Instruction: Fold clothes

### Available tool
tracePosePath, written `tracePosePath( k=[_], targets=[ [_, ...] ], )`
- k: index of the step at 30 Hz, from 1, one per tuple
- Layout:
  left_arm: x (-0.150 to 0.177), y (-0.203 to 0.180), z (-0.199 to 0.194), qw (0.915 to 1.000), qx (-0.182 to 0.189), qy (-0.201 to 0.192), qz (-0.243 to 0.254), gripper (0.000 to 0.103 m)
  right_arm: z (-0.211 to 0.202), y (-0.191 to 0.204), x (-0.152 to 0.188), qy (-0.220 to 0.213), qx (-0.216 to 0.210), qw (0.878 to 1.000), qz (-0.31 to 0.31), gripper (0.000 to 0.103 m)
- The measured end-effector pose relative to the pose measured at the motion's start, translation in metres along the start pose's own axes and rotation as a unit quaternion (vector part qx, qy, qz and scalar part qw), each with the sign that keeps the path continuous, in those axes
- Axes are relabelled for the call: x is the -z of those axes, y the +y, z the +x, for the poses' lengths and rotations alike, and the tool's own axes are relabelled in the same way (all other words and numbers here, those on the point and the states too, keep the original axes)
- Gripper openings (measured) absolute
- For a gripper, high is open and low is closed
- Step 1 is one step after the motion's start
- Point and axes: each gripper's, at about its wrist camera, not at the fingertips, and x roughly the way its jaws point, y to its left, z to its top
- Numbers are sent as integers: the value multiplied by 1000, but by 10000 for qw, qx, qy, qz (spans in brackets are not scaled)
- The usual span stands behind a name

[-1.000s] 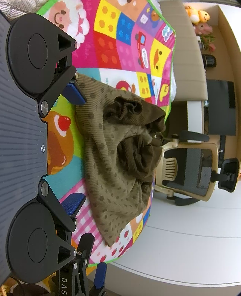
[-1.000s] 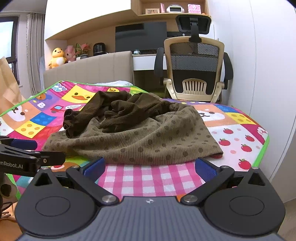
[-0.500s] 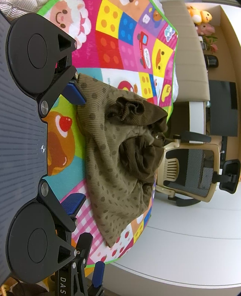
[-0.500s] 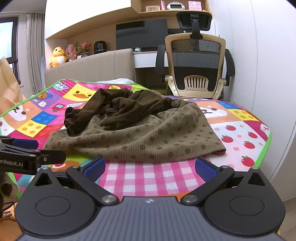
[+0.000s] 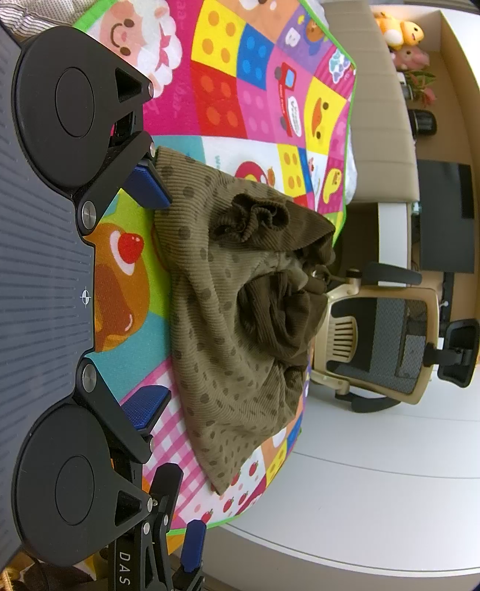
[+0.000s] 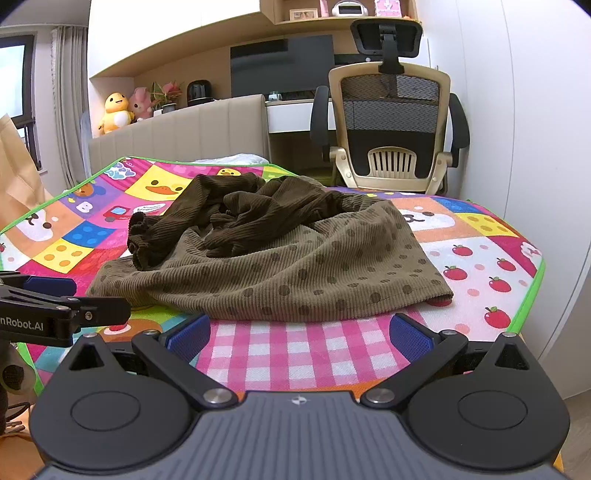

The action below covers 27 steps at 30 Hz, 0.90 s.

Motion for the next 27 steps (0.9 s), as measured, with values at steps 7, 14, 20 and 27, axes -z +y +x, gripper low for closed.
tracePosePath(
  k=[7,14,20,27],
  targets=[
    [0,0,1,10000,4,21,4,103,1,-1,0,14,-1,10000,24,103],
    [0,0,1,10000,6,27,15,103,1,0,1,30,-11,10000,12,103],
    [1,-1,2,10000,10,53,16,103,3,0,1,80,-18,10000,0,103],
    [-14,7,9,9999,123,44,-19,103,31,-9,-28,357,-326,9987,-164,103]
  ],
)
